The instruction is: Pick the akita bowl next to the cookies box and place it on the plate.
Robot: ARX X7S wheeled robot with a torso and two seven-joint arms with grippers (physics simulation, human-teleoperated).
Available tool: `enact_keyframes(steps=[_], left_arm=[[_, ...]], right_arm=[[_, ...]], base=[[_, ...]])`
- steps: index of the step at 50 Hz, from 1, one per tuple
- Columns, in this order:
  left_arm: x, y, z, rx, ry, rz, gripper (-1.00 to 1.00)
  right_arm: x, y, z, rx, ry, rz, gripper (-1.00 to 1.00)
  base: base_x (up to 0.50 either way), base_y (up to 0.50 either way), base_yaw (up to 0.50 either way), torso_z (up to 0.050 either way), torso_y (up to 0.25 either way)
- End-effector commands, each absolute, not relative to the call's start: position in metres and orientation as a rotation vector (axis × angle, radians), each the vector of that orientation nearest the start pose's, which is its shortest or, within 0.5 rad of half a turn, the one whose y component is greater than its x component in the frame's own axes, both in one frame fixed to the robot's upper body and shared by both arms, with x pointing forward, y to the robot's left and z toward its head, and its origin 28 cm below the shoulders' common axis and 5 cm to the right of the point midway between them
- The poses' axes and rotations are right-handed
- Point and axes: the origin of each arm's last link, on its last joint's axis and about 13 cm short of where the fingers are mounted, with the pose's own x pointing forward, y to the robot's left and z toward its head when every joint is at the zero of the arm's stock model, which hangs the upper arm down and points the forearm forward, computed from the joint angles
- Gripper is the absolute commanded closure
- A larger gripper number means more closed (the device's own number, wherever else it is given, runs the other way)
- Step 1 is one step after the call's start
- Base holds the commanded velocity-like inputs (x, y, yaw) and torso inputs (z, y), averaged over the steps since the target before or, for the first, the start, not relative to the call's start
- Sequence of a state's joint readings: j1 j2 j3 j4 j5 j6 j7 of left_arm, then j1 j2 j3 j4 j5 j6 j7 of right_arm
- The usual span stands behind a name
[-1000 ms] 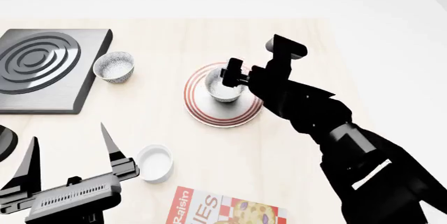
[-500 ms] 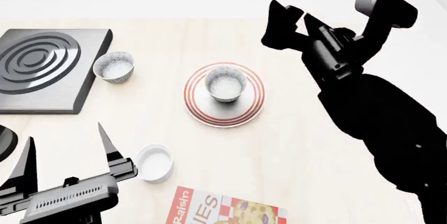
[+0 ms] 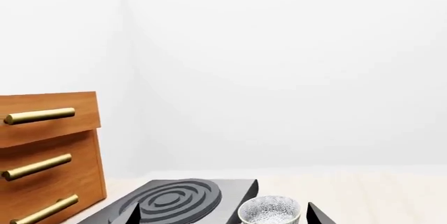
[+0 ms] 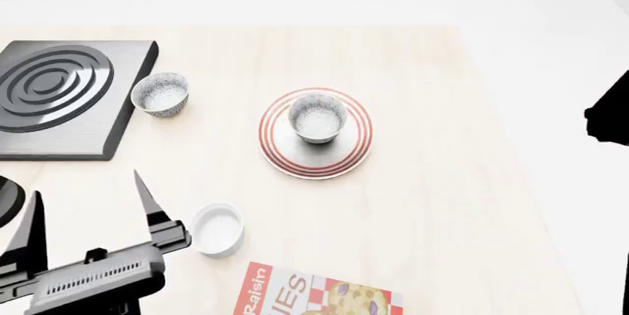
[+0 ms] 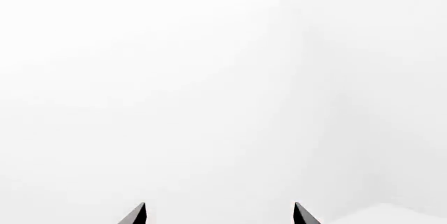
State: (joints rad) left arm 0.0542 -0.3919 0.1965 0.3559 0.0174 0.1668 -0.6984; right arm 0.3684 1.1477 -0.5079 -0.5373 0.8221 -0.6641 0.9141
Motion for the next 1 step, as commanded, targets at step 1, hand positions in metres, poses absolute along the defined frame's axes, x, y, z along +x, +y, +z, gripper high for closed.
enact_keyframes(steps=[1], left_arm=[[0.1955, 0.2395, 0.0917, 0.182, -0.544, 0.400, -1.00]], right_arm=[[0.1743, -0.1794, 0.2177, 0.216, -1.075, -0.126, -1.00]], base=[[0.00, 0.00, 0.00, 0.000, 0.000]])
